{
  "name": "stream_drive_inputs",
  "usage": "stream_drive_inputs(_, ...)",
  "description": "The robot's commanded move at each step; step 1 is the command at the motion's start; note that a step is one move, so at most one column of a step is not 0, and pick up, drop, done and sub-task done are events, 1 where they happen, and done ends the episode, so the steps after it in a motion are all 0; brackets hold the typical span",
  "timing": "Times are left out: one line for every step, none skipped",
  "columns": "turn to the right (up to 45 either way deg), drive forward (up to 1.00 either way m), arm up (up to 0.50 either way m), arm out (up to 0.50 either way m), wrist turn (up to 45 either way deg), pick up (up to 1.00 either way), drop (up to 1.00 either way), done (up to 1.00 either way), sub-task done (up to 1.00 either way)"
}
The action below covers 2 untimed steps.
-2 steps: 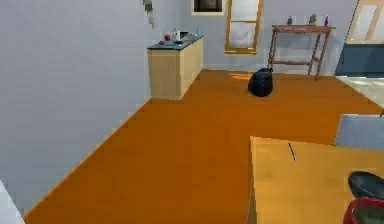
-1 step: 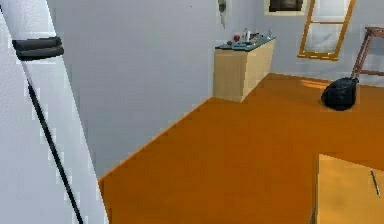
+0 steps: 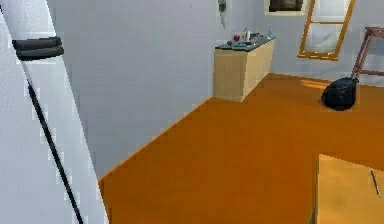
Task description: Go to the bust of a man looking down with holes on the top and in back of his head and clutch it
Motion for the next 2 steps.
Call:
stream_drive_inputs(0.0, 0.0, 0.38, 0.0, 0.0, 0.0, 0.0, 0.0, 0.0)
stream_drive_inputs(0.0, 0.0, 0.0, 0.5, 0.0, 0.0, 0.0, 0.0, 0.0)
